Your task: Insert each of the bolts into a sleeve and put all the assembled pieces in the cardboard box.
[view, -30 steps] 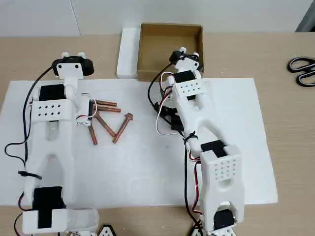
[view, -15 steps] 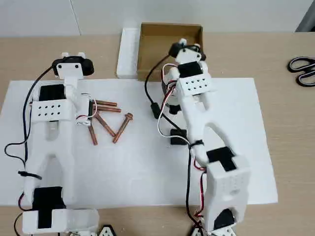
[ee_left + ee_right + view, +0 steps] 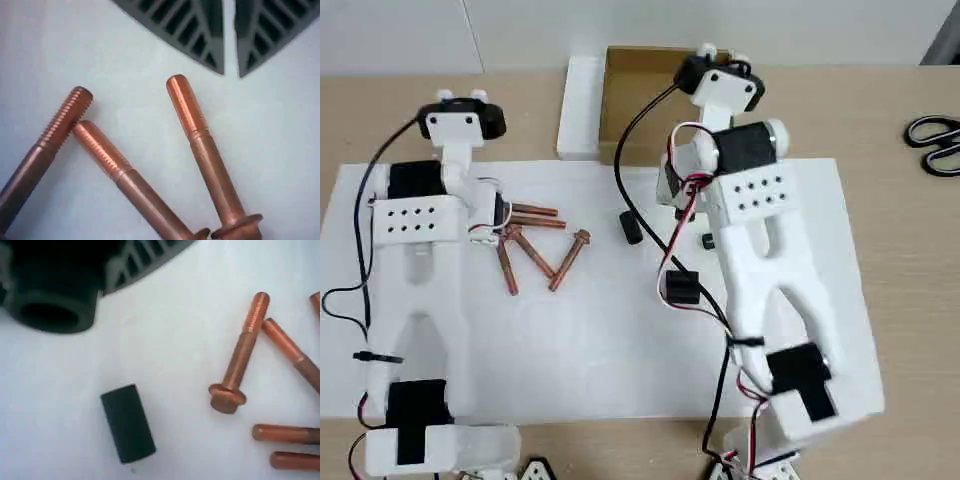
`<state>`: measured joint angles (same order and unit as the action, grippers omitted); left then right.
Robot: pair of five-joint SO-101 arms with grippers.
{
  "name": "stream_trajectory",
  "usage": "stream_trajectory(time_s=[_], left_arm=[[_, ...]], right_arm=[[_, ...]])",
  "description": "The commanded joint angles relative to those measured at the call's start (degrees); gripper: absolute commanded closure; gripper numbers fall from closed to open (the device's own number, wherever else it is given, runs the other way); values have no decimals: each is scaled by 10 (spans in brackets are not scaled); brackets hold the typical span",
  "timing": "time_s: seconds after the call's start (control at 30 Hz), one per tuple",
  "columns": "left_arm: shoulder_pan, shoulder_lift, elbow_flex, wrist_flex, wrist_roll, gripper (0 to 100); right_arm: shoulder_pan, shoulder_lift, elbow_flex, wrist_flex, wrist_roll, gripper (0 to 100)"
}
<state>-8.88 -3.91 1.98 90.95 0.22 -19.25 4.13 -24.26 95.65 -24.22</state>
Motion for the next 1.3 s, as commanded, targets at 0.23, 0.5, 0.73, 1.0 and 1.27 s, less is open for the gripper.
stream_trajectory(time_s=[0.23, 0.5, 0.73, 1.0, 1.27], left_arm=[[6, -10, -139, 54, 5, 994], [34, -56, -225, 91, 68, 994], [37, -178, -207, 85, 159, 994], [33, -271, -42, 83, 215, 994], [33, -354, 189, -69, 216, 994]], right_arm=[[-37, -199, 171, -48, 27, 992], [-38, -449, 504, -220, 41, 993], [19, -551, 625, -260, 41, 994], [45, -554, 634, -259, 40, 995], [45, -554, 634, -259, 39, 995]])
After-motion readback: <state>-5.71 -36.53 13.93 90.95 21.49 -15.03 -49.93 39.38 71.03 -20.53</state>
